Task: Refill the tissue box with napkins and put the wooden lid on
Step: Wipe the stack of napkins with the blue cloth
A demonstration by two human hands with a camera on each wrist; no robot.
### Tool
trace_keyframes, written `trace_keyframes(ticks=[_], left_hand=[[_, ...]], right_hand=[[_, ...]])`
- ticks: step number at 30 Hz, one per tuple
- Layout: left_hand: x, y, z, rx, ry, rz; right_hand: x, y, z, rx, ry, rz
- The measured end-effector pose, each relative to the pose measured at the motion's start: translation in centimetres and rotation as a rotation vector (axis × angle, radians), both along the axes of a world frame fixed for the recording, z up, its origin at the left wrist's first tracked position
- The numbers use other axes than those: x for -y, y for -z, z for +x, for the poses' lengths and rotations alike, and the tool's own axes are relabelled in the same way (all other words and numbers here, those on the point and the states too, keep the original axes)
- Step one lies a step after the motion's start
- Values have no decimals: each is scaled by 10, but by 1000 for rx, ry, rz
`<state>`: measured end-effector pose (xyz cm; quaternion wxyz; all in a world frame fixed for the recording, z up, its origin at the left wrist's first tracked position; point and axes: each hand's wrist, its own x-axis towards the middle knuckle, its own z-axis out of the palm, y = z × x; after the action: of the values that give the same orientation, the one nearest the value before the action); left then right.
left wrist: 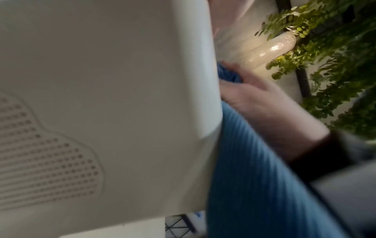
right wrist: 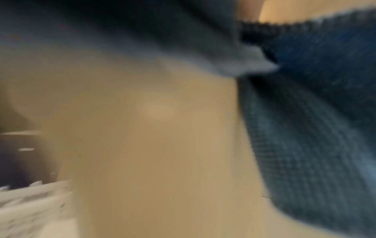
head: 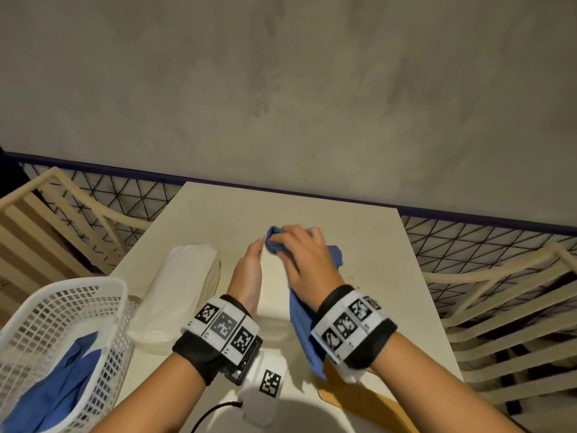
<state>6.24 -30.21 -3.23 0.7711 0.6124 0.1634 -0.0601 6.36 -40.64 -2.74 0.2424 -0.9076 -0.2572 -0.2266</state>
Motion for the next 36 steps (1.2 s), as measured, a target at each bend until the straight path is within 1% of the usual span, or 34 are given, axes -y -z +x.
trace_keyframes(ticks=[2,3,4,6,8,10,12,14,16,18,20,21,23,25,27,28,30,31,33,34,36], left_hand=[[0,2,-4,23,-32,69],[0,0,-7,17,-41,130],[1,-1,-10,0,-53,193],[1,-3,-14,13,-65,301],[3,-9,-18,71,-76,355],[0,-15,-22,107,-122,396],[-4,-17,-22,118,-150,387],[-5,-20,-25,107,-157,412],[-6,-19,-27,104,-149,412],[-10,-15,-27,158,-139,444],[-18,-11,-27,237,-82,478],[-22,-8,-28,269,-42,496],[-25,-4,-28,272,1,513],[-23,-4,-27,233,-31,459],[-19,-5,-24,176,-58,299],[-17,-7,-22,138,-30,197],[-14,-8,-21,51,95,-9],[-14,-8,-20,24,171,-133],[-15,-9,-20,-2,237,-391],[-17,-11,-21,-14,236,-470],[-24,-10,-17,-51,206,-514]], right_hand=[[-5,6,-14,-41,-113,-21],[-4,5,-13,-75,-134,4],[-3,3,-7,-110,-109,59],[-2,-3,5,-194,7,186],[-8,-8,2,-213,79,215],[-17,-11,-14,-170,50,183],[-20,-10,-24,-143,-28,128],[-16,-12,-16,-180,-47,131],[-11,-15,-5,-252,-22,167],[-3,-15,2,-297,16,205],[8,-11,4,-377,37,317],[14,-10,4,-446,41,392],[20,-7,2,-535,44,473],[18,-5,-1,-492,62,468],[10,-3,-9,-379,108,379],[4,-3,-14,-322,116,316],[-6,-2,-23,-251,103,174],[-10,-1,-28,-243,84,134],[-18,4,-36,-234,19,131],[-21,7,-39,-243,-5,149],[-27,16,-45,-253,-45,149]])
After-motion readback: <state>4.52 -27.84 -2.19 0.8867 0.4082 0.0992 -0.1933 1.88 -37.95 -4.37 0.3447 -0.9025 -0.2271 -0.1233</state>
